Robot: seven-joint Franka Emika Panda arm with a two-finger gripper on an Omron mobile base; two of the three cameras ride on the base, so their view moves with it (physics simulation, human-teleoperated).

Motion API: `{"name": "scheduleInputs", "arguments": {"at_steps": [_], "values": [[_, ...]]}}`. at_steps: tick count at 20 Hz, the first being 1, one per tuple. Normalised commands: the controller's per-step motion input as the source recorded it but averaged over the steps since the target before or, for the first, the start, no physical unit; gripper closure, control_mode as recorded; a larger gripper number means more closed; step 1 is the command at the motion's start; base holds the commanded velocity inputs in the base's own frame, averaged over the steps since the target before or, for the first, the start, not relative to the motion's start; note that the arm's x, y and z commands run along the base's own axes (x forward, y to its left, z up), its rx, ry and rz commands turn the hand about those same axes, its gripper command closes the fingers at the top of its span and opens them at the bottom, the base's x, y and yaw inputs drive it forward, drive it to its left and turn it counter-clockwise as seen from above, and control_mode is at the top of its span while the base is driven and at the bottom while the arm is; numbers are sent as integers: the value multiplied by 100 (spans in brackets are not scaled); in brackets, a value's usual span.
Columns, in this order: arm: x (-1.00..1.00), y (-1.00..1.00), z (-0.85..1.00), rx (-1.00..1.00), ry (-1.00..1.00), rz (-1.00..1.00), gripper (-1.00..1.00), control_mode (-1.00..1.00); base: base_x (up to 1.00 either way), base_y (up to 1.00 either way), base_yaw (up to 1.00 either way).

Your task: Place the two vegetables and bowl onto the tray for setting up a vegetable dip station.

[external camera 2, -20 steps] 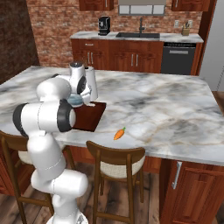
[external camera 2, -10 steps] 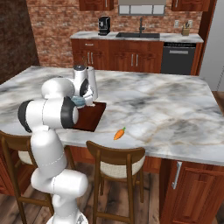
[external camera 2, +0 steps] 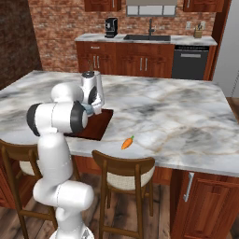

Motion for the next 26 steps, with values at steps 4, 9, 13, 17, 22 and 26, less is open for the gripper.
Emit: {"name": "scheduleInputs", "arguments": {"at_steps": [4, 9, 13, 17, 22, 26], "values": [[28, 0, -12, 0, 1, 0, 100, -100, 0, 0, 0], [26, 0, -8, 0, 0, 0, 100, -100, 0, 0, 0], [18, 3, -21, 6, 4, 0, 100, -100, 0, 0, 0], [24, 2, -12, 8, 3, 0, 100, -100, 0, 0, 0], [19, 0, -8, 5, 5, 0, 100, -100, 0, 0, 0], [8, 0, -10, 0, 8, 0, 100, -100, 0, 0, 0]]}}
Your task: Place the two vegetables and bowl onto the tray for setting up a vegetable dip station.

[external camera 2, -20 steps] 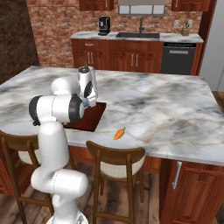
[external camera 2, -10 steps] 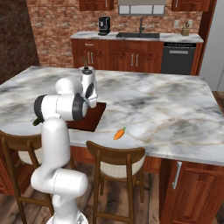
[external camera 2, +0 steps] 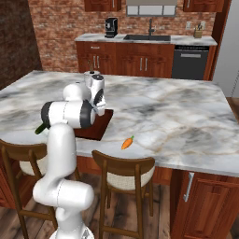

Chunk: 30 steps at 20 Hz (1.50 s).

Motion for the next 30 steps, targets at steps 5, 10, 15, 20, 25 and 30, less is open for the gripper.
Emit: {"name": "scheduleInputs", "arguments": {"at_steps": [5, 10, 15, 20, 25, 30], "values": [[11, -1, -9, -2, 5, 0, 100, -100, 0, 0, 0], [11, -1, -10, -6, 0, 0, 100, -100, 0, 0, 0], [13, 0, -15, -12, 0, 0, 100, -100, 0, 0, 0], [11, 0, -17, -14, -3, 0, 100, -100, 0, 0, 0], [2, 0, -11, -4, -5, -2, 100, -100, 0, 0, 0], [0, 0, -14, 0, -1, -4, 100, -100, 0, 0, 0]]}}
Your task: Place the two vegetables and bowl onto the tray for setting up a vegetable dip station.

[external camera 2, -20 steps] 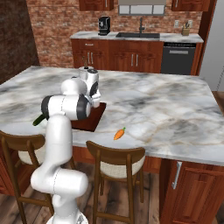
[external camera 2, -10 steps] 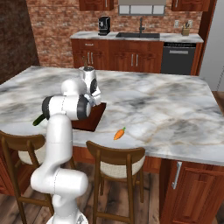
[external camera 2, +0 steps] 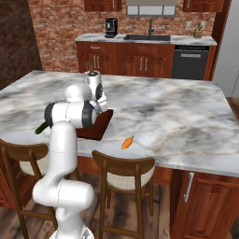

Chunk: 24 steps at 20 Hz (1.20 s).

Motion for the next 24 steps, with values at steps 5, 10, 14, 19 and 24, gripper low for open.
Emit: {"name": "scheduleInputs", "arguments": {"at_steps": [5, 10, 14, 19, 24], "values": [[0, 0, -21, 0, -1, -4, 100, -100, 0, 0, 0], [0, 0, -19, 0, 0, -3, 100, -100, 0, 0, 0], [-1, 1, -12, 0, 0, -5, 100, -100, 0, 0, 0], [-1, 5, -9, 0, 0, -8, -100, -100, 0, 0, 0], [0, 8, -5, 0, 0, -7, -100, -100, 0, 0, 0]]}}
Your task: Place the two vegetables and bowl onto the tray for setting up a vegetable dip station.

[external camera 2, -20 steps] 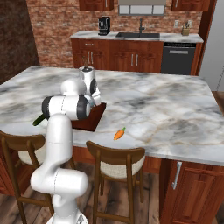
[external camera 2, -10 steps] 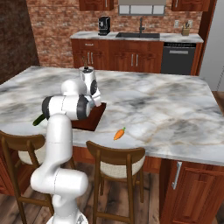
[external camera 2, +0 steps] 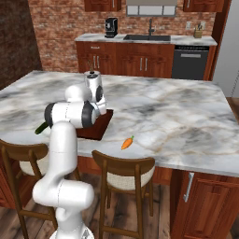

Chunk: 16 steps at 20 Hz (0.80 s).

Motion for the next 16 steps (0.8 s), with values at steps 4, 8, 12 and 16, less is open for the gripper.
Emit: {"name": "scheduleInputs", "arguments": {"at_steps": [4, 8, 12, 16], "values": [[0, 4, -3, 0, 0, -6, -100, -100, 0, 0, 0], [-2, 1, 8, 0, 0, -4, -100, -100, 0, 0, 0], [-13, -6, 25, 0, 0, -5, -100, -100, 0, 0, 0], [-27, -13, 25, 0, 0, 0, -100, -100, 0, 0, 0]]}}
